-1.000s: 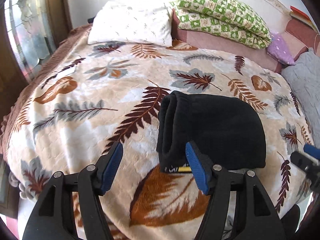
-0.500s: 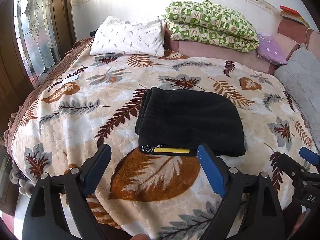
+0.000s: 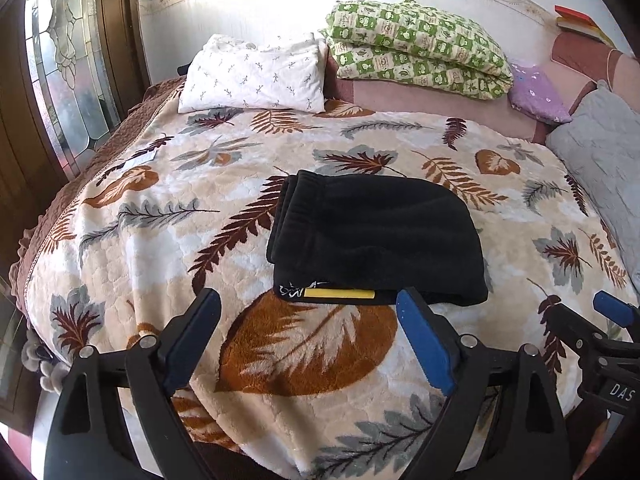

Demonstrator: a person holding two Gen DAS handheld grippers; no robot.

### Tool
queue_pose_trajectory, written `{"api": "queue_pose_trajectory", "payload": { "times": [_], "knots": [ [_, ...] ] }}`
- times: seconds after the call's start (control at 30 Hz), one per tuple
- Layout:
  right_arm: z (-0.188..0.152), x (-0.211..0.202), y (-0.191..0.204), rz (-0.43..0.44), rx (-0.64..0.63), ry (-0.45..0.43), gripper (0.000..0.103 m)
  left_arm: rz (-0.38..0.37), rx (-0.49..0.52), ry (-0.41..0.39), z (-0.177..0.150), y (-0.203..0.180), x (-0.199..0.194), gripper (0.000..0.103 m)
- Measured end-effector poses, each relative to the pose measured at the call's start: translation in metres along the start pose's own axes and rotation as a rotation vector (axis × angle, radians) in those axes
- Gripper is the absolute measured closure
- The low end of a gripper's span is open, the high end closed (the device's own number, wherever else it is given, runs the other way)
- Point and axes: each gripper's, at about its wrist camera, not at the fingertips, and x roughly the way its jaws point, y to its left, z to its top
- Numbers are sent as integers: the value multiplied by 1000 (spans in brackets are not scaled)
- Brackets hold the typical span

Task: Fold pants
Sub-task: 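Open the left tool and lift both tools away from the folded pants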

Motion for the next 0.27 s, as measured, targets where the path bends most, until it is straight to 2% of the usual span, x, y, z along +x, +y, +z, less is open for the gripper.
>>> {"api": "queue_pose_trajectory", "payload": {
  "times": [0.1, 0.27],
  "knots": [
    [-1, 2, -1, 0, 4, 5, 0, -25, -11, 16, 0, 1, 3, 13],
    [-2, 4, -3, 2, 15, 19, 0, -23, -4, 33, 0, 2, 7, 13]
  ]
}}
